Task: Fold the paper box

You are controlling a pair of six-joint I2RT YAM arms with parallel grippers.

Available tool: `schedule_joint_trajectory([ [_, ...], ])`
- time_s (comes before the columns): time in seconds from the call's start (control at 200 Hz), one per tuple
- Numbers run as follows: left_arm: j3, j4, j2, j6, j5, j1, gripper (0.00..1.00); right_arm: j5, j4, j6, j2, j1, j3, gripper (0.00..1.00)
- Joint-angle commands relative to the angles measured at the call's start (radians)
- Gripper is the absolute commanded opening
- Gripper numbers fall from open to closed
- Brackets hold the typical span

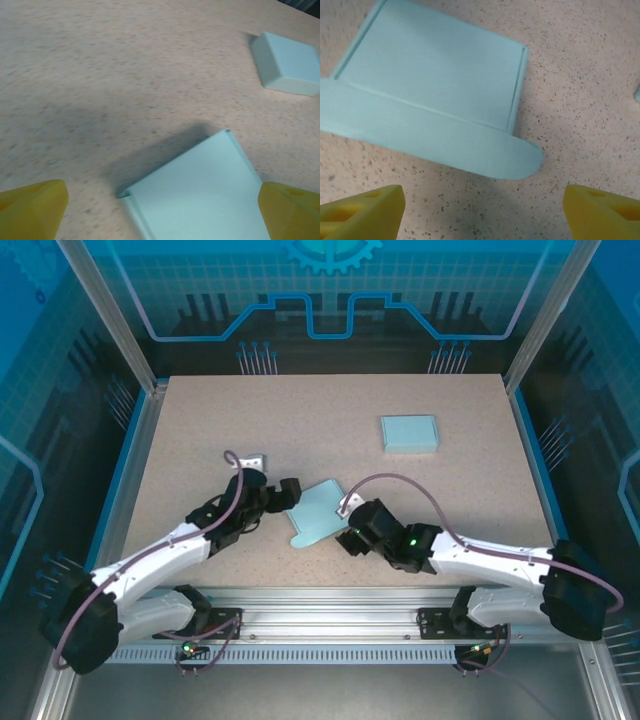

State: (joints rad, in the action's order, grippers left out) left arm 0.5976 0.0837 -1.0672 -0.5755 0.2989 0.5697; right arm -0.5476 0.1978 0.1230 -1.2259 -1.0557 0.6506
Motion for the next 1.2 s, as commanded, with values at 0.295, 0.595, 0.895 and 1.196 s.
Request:
schedule_joint_trajectory([
  [0.295,-0.098,0.095,0.187,-0.038,0.070,-0.043,0.99,-0.187,-0.120,-0.139,-0.247,-0.072,0.037,0.90],
  [0.595,-0.105,0.087,0.193,-0.041,0.067,-0.050,0.99,-0.293,-0.171,-0.196,-0.408,-0.076,0.135,0.89],
  [0.895,-0.114,0.085,0.195,-0.038,0.064,-0.057,0.99,-0.239,-0.211,-0.296,-0.468,-0.073,0.189,0.68],
  [1.196,-0.116,0.112,0.237,-0.027,0.067,-0.064,0.99,-0.233,-0.241,-0.373,-0.521,-0.067,0.245,0.44],
])
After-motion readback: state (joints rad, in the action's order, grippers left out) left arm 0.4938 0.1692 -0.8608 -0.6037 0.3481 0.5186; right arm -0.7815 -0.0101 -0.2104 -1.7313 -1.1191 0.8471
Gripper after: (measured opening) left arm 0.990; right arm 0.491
